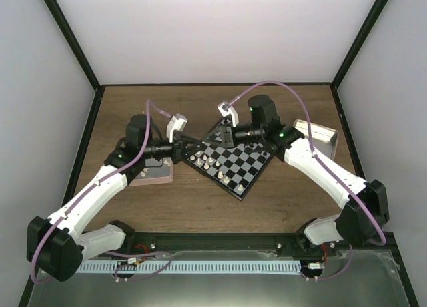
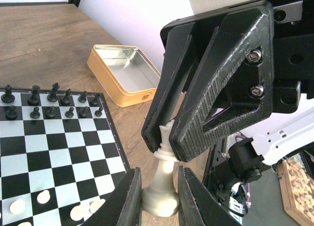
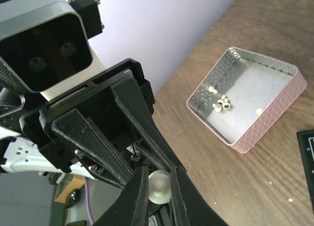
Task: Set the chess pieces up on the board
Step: Place the chess piece on the chessboard.
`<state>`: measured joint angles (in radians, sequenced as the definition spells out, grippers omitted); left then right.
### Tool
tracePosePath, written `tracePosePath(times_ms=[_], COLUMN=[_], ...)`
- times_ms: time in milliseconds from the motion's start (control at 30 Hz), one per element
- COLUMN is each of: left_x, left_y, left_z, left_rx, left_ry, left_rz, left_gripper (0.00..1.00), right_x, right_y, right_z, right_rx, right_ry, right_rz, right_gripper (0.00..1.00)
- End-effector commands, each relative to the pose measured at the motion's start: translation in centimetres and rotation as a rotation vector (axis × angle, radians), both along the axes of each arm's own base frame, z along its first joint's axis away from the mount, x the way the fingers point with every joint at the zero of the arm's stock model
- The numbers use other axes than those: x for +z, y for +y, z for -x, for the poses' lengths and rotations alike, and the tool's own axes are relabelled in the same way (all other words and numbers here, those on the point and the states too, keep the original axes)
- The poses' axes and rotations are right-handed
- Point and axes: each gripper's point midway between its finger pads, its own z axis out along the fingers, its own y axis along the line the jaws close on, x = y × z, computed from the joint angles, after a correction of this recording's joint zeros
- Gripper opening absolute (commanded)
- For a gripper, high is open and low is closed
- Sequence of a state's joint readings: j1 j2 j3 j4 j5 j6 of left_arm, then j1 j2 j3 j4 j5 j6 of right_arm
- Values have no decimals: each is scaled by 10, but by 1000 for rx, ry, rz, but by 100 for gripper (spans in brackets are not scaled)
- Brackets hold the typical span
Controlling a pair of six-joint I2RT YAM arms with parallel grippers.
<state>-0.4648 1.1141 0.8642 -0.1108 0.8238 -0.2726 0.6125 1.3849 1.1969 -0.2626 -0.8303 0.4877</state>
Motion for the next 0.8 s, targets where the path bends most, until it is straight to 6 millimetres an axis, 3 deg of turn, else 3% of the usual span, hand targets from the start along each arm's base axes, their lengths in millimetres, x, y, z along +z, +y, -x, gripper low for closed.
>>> tracePosePath(times_ms=[0, 67, 133, 233, 367, 500, 600, 767], left_x=[12, 8, -1, -16, -33, -30, -24, -15], left_y=[-1, 0, 2, 9, 23, 40, 55, 75], left_z=[-3, -4, -11, -21, -41, -55, -65, -75], left_rx=[0, 11, 50, 118, 255, 380, 490, 631], left_ry=[-50, -37, -30, -24, -11, -41, -74, -95], left_rz=[2, -7, -35, -91, -180, -217, -226, -216], left_gripper=[20, 31, 52, 65, 68, 68, 69, 69], right_x=[4, 0, -7, -27, -60, -90, -106, -123], right_y=[0, -2, -8, -25, -49, -67, -64, -40], right_z=[-2, -9, -23, -45, -65, -75, -73, -61], right_rx=[1, -44, -132, -281, -436, -541, -557, -495], right_ry=[-15, -31, -62, -102, -140, -200, -253, -285], right_rz=[-3, 19, 63, 163, 307, 452, 532, 566], right_gripper=[5, 3, 2, 2, 2, 1, 2, 2])
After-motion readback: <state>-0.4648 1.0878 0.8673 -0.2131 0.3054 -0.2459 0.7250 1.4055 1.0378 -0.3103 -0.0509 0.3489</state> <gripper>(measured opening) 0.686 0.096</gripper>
